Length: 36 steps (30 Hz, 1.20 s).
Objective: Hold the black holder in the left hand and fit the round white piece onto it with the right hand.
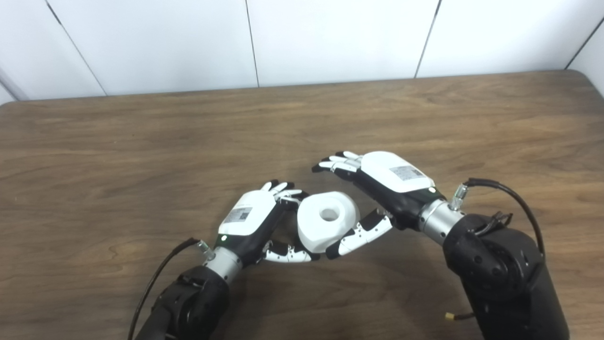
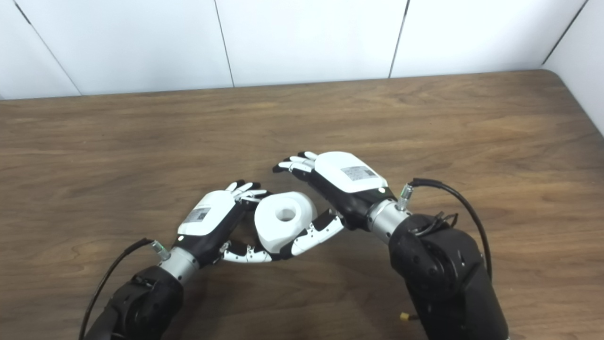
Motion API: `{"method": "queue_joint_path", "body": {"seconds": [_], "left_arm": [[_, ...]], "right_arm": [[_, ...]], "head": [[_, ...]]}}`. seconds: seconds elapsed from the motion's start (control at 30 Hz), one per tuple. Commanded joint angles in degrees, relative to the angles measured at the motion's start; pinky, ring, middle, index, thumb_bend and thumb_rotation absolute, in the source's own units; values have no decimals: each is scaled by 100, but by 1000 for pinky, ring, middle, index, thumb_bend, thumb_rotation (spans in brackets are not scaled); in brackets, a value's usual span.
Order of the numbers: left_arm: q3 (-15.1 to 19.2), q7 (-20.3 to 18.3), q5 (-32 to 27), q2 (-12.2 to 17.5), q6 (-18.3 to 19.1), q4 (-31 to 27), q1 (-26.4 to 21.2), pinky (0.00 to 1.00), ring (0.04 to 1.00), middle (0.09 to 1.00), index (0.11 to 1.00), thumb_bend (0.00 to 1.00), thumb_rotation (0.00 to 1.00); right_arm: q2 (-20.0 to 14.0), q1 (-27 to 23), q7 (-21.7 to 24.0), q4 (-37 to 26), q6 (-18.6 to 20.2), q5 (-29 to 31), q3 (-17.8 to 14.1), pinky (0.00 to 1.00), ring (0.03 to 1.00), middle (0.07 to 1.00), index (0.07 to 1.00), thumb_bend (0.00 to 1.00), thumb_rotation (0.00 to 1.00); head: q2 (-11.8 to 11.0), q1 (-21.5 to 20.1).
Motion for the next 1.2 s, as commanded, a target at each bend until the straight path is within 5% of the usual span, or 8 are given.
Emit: {"method": "queue_joint_path", "body": {"seconds": [0.0,0.7,0.8,1.17], "left_arm": [[-145,-588,159,114,439,452,195,1000,941,818,489,518,51],[-181,-576,349,193,405,510,187,990,916,820,497,521,72],[-204,-598,413,194,403,476,174,989,921,836,709,762,178],[-285,-928,694,197,610,115,199,1000,990,933,925,913,263]], "right_arm": [[-17,-154,25,-202,-33,-50,-16,972,1000,991,879,1000,475],[10,-289,263,-230,64,-157,-166,1000,1000,1000,952,1000,484],[7,-331,286,-233,85,-133,-235,1000,1000,1000,956,1000,463],[-44,-415,254,-194,80,7,-333,1000,1000,1000,993,1000,455]], "head": [[5,-6],[-71,-62],[-82,-48],[-108,-1]]}}
